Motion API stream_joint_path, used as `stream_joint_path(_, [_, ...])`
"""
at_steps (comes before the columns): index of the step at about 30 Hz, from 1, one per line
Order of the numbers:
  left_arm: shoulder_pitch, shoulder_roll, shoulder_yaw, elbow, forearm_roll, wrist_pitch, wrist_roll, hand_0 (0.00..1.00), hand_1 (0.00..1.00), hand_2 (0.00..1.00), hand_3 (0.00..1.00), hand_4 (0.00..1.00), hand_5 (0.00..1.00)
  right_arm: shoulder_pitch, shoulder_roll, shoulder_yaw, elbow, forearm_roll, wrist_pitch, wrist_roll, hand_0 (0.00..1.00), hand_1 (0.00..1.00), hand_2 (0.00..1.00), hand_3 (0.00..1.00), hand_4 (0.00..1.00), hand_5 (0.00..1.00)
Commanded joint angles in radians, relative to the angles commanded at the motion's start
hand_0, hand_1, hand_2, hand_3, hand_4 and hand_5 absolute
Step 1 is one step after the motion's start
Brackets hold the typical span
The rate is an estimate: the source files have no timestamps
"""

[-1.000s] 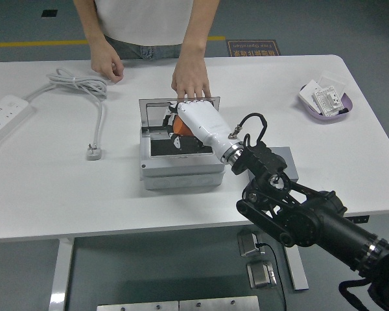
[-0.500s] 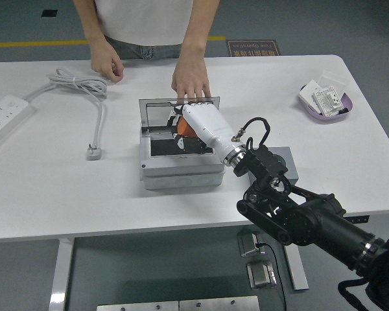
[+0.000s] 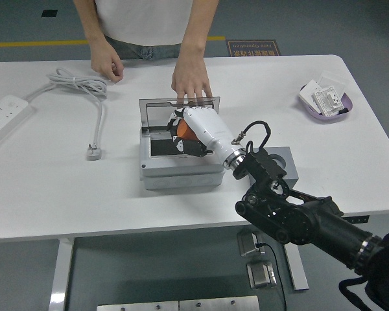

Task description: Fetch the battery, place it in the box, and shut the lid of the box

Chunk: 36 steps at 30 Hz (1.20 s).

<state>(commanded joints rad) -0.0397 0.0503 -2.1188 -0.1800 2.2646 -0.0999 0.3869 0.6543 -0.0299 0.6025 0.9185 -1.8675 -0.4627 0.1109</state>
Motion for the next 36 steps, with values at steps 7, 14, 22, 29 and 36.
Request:
stream_joint_path(7, [0.001, 0.0, 0.0, 0.0, 0.002, 0.0, -0.001, 0.54, 0.623, 0.611, 0.653, 0.684, 0.281, 0.0, 0.0, 0.008, -0.013, -0.013, 0.033, -0.001, 0.002, 0.112, 0.206, 0.212, 0.002, 0.002])
stream_joint_path(14, [-0.001, 0.0, 0.001, 0.0, 0.001, 0.0, -0.002, 0.54, 0.623, 0.611, 0.652, 0.684, 0.281, 0.0, 0.0, 0.02, -0.028, -0.032, 0.094, 0.001, 0.002, 0.113, 0.208, 0.214, 0.002, 0.002])
stream_joint_path(22, [-0.002, -0.002, 0.003, 0.0, 0.0, 0.0, -0.003, 0.539, 0.623, 0.608, 0.65, 0.683, 0.286, 0.0, 0.0, 0.029, -0.033, -0.04, 0.119, 0.008, 0.299, 0.37, 0.448, 0.539, 0.538, 0.18])
stream_joint_path(29, [-0.003, -0.005, 0.001, 0.0, 0.004, -0.001, -0.004, 0.54, 0.623, 0.608, 0.65, 0.682, 0.286, 0.001, 0.002, 0.033, -0.032, -0.04, 0.121, 0.008, 0.329, 0.419, 0.503, 0.605, 0.655, 0.25])
stream_joint_path(36, [-0.004, -0.006, -0.003, 0.0, 0.004, 0.0, -0.006, 0.539, 0.623, 0.607, 0.648, 0.68, 0.287, 0.002, 0.004, 0.029, -0.041, -0.038, 0.127, 0.004, 0.36, 0.422, 0.497, 0.601, 0.74, 0.305])
